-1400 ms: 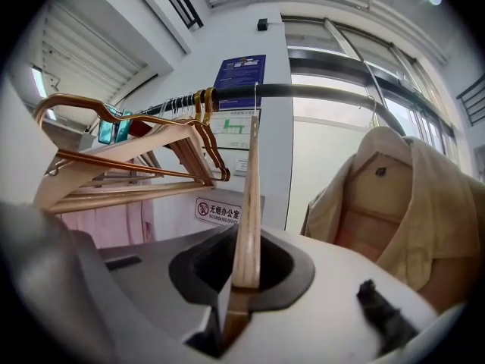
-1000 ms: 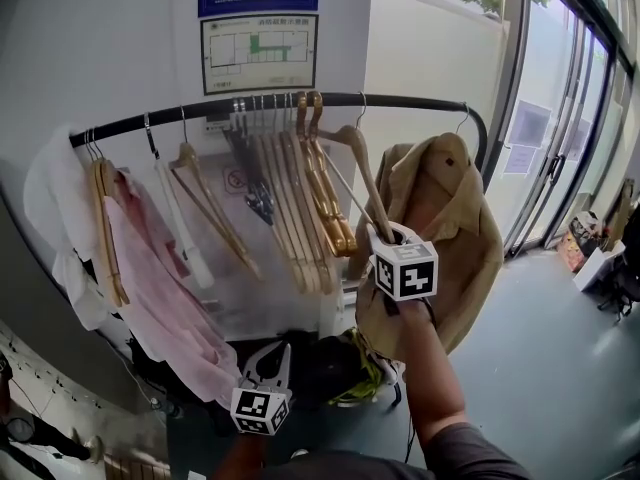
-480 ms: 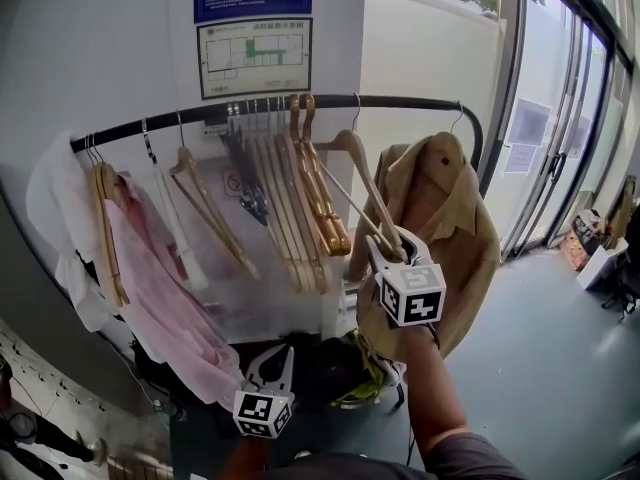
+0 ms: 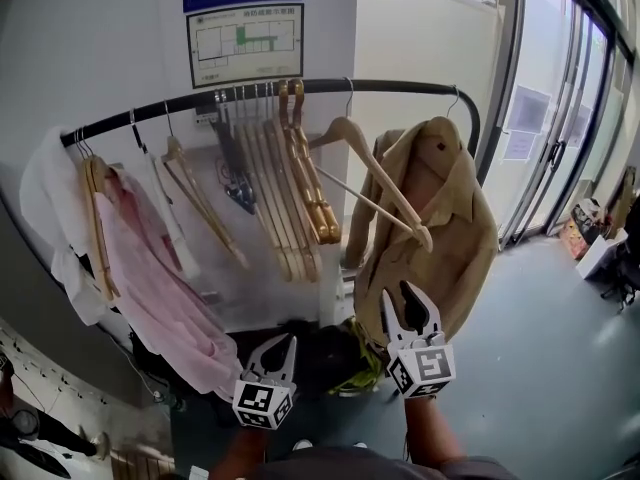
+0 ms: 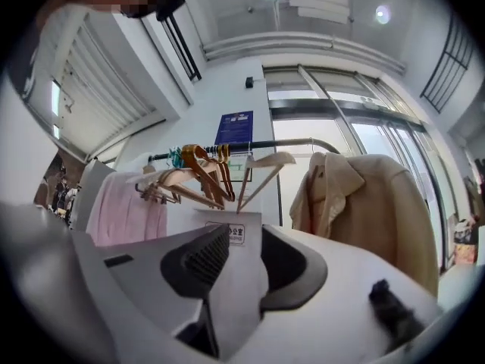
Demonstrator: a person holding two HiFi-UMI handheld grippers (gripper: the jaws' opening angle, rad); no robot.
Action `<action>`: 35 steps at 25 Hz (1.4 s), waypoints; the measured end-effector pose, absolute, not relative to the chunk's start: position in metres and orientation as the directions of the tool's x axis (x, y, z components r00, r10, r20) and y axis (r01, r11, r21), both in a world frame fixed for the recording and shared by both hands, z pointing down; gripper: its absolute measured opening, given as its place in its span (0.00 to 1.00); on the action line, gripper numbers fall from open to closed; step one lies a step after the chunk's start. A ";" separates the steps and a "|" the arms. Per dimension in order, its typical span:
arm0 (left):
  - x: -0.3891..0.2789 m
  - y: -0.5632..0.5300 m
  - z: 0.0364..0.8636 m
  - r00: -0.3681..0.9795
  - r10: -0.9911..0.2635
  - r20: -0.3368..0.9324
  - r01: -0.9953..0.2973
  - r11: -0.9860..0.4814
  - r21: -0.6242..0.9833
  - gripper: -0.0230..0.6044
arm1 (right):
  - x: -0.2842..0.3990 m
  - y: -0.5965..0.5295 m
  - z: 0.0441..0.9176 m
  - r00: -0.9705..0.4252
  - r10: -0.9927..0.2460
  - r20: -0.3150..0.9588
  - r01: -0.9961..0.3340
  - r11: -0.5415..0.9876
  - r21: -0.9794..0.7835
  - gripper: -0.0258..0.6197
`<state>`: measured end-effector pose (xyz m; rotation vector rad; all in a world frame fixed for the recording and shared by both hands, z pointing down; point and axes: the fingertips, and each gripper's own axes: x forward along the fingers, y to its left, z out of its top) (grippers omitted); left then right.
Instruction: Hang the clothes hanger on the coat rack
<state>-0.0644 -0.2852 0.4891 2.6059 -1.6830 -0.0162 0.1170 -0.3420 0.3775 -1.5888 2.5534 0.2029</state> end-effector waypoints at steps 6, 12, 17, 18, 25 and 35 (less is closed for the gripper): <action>-0.058 -0.285 0.481 0.426 -0.905 -0.002 -0.904 -0.426 0.031 0.04 | 0.103 -0.311 0.442 -0.447 -0.888 -0.107 -0.895 0.442 0.062 0.10; -0.061 -0.286 0.484 0.422 -0.907 0.006 -0.906 -0.421 0.028 0.04 | 0.079 -0.297 0.477 -0.467 -0.884 -0.028 -0.879 0.461 0.121 0.06; -0.055 -0.284 0.485 0.437 -0.899 0.005 -0.899 -0.437 0.044 0.04 | 0.072 -0.295 0.483 -0.471 -0.882 -0.011 -0.877 0.467 0.114 0.06; -0.053 -0.284 0.485 0.442 -0.897 0.005 -0.896 -0.441 0.048 0.04 | 0.073 -0.296 0.483 -0.470 -0.883 -0.012 -0.878 0.466 0.113 0.06; -0.045 -0.285 0.488 0.454 -0.891 0.010 -0.890 -0.453 0.059 0.04 | 0.082 -0.296 0.481 -0.465 -0.885 -0.020 -0.881 0.461 0.111 0.06; -0.043 -0.288 0.492 0.448 -0.894 0.024 -0.893 -0.447 0.055 0.04 | 0.087 -0.297 0.483 -0.467 -0.884 -0.013 -0.879 0.463 0.114 0.06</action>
